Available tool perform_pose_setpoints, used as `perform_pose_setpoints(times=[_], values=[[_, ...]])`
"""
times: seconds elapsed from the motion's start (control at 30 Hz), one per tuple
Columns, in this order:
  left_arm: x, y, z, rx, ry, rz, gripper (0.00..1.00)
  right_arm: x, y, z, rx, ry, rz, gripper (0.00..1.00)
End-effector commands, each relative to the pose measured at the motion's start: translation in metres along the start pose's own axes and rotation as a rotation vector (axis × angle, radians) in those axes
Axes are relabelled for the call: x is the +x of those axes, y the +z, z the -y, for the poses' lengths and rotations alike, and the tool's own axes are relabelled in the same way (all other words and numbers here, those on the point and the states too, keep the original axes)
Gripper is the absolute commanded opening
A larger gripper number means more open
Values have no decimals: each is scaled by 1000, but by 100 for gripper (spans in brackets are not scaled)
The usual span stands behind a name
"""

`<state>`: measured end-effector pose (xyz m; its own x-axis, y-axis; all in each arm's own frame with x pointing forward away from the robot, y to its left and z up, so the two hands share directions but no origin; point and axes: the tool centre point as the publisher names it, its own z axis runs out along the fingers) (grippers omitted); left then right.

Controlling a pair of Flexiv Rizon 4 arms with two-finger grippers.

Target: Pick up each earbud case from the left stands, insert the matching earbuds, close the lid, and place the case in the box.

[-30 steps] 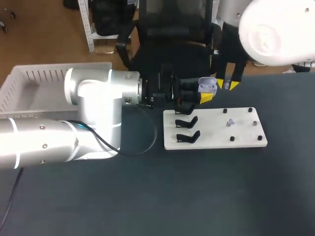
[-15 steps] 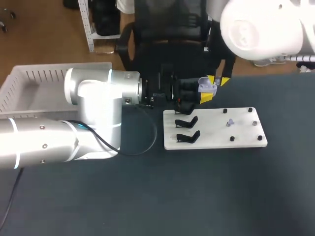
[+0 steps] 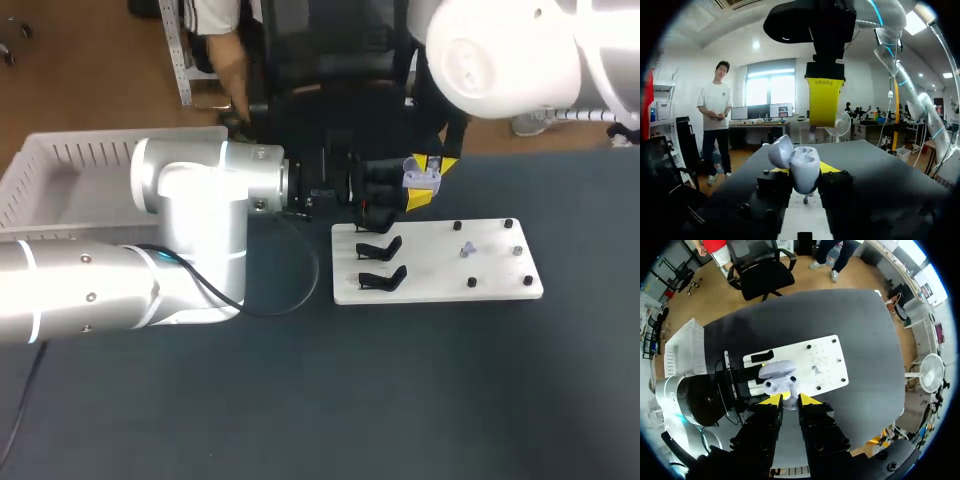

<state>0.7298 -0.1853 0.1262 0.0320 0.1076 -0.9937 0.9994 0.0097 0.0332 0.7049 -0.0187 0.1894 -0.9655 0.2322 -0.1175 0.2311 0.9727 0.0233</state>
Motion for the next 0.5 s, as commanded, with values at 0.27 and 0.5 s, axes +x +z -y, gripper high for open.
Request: perform_pose_setpoints(times=[0.27,0.5], values=[[1,0,2,-8,4,4,0,-6,5,-2,10,4,-15,0],[1,0,2,-8,4,4,0,-8,9,-2,12,7,-22,0]])
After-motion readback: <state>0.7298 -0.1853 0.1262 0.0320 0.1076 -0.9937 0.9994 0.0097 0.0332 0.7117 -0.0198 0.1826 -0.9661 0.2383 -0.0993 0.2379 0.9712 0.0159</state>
